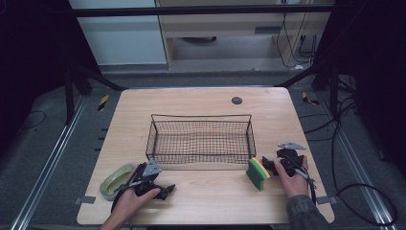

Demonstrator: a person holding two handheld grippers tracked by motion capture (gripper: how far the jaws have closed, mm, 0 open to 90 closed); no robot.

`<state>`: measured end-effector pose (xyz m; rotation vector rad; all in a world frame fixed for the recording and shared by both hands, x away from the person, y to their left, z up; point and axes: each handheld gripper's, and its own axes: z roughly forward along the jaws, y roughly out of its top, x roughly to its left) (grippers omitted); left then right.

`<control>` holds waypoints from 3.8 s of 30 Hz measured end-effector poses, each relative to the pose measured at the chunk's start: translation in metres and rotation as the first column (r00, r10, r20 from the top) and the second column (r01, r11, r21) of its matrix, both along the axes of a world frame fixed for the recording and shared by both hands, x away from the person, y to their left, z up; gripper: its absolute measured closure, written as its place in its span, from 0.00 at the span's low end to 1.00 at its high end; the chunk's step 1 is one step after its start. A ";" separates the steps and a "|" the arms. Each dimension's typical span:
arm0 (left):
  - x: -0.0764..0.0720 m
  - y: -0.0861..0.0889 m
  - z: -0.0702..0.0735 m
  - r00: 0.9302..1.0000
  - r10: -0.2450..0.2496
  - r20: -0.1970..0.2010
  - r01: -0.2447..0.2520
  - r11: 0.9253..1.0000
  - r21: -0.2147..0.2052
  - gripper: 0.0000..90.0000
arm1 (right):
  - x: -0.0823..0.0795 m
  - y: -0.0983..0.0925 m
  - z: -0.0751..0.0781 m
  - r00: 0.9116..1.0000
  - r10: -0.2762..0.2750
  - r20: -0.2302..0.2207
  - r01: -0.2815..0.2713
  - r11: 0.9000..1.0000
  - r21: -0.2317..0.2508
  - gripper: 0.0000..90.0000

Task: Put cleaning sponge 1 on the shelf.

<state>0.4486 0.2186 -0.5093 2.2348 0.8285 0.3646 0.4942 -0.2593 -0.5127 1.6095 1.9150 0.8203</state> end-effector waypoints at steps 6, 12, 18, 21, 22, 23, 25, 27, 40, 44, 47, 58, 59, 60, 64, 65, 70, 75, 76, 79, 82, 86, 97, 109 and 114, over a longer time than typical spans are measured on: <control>-0.005 0.001 0.008 0.999 -0.050 0.002 0.050 0.999 -0.011 0.07 | 0.001 0.000 0.000 1.000 0.003 0.001 -0.003 1.000 -0.001 0.00; -0.024 -0.006 0.029 0.992 -0.111 0.061 0.108 0.993 0.052 0.08 | -0.002 -0.003 0.000 1.000 0.030 0.000 -0.030 1.000 0.001 0.00; -0.020 0.008 0.060 0.997 -0.053 0.056 0.047 0.994 0.103 0.08 | -0.005 -0.004 0.000 0.999 0.043 0.000 -0.043 0.999 -0.001 0.00; -0.012 0.022 0.074 0.999 -0.001 0.042 -0.004 0.991 0.130 0.07 | -0.006 -0.005 0.000 0.999 0.045 0.001 -0.045 0.999 -0.003 0.00; -0.012 0.022 0.074 0.999 -0.001 0.042 -0.004 0.991 0.130 0.06 | -0.006 -0.005 0.000 0.999 0.045 0.001 -0.045 0.999 -0.003 0.00; -0.009 0.029 0.079 0.999 0.035 0.036 -0.039 0.991 0.129 0.06 | -0.005 -0.005 0.000 0.999 0.045 0.002 -0.045 0.999 -0.002 0.00; -0.005 0.040 0.084 0.997 0.070 0.026 -0.073 0.988 0.138 0.06 | -0.006 -0.005 0.000 0.999 0.050 0.001 -0.050 0.999 -0.002 0.00; -0.004 0.049 0.089 0.996 0.085 0.023 -0.088 0.981 0.174 0.06 | -0.007 -0.005 0.000 0.998 0.055 0.004 -0.055 0.999 -0.001 0.00; 0.002 0.081 0.083 0.993 0.110 -0.052 -0.089 0.948 0.307 0.06 | -0.010 -0.007 0.000 0.998 0.070 0.005 -0.070 0.998 -0.002 0.01; 0.005 0.085 0.080 0.987 0.118 -0.109 -0.077 0.944 0.321 0.05 | -0.010 -0.008 0.000 0.997 0.074 0.004 -0.074 0.997 -0.005 0.01; 0.005 0.087 0.079 0.985 0.119 -0.127 -0.072 0.944 0.322 0.05 | -0.011 -0.007 0.000 0.997 0.071 0.004 -0.071 0.997 -0.002 0.01; 0.008 0.094 0.079 0.972 0.122 -0.200 -0.045 0.935 0.352 0.20 | -0.013 -0.008 0.000 0.997 0.080 0.003 -0.080 0.997 -0.003 0.01; 0.008 0.094 0.078 0.971 0.121 -0.204 -0.041 0.932 0.360 0.23 | -0.013 -0.008 0.000 0.997 0.080 0.003 -0.080 0.997 -0.004 0.01; 0.008 0.094 0.077 0.970 0.121 -0.211 -0.037 0.930 0.366 0.25 | -0.013 -0.008 0.000 0.997 0.079 0.003 -0.079 0.997 -0.003 0.01; 0.010 0.096 0.075 0.969 0.121 -0.213 -0.030 0.921 0.388 0.33 | -0.014 -0.008 0.000 0.997 0.076 0.002 -0.076 0.997 -0.003 0.01; 0.011 0.097 0.074 0.969 0.125 -0.214 -0.032 0.920 0.391 0.35 | -0.014 -0.008 0.000 0.997 0.076 0.003 -0.076 0.997 -0.004 0.01; 0.017 0.105 0.072 0.960 0.130 -0.246 -0.028 0.924 0.381 0.47 | -0.014 -0.008 0.000 0.997 0.075 0.004 -0.075 0.997 -0.003 0.01; 0.020 0.104 0.071 0.955 0.120 -0.270 -0.004 0.918 0.397 0.54 | -0.014 -0.008 0.000 0.997 0.075 0.004 -0.075 0.997 -0.003 0.01; 0.021 0.104 0.071 0.954 0.115 -0.277 0.006 0.917 0.399 0.57 | -0.014 -0.008 0.000 0.997 0.077 0.004 -0.077 0.997 -0.004 0.01; 0.022 0.102 0.072 0.954 0.108 -0.279 0.013 0.917 0.399 0.62 | -0.014 -0.007 0.000 0.997 0.078 0.005 -0.078 0.997 -0.002 0.01; 0.023 0.100 0.072 0.950 0.100 -0.295 0.026 0.918 0.395 0.69 | -0.014 -0.007 0.000 0.997 0.080 0.006 -0.080 0.997 -0.003 0.01; 0.024 0.102 0.074 0.952 0.102 -0.288 0.021 0.918 0.396 0.78 | -0.014 -0.007 0.000 0.997 0.080 0.006 -0.080 0.997 -0.003 0.01; 0.016 0.098 0.090 0.978 0.053 -0.203 0.034 0.915 0.403 0.78 | -0.014 -0.008 0.000 0.997 0.082 0.005 -0.082 0.997 -0.003 0.01; 0.011 0.103 0.123 0.995 0.020 -0.094 0.021 0.911 0.411 0.78 | -0.014 -0.008 0.000 0.996 0.089 0.004 -0.089 0.996 -0.001 0.00; 0.014 0.103 0.135 0.998 0.005 -0.068 0.023 0.914 0.406 0.78 | -0.014 -0.009 0.000 0.995 0.098 0.003 -0.098 0.995 -0.003 0.01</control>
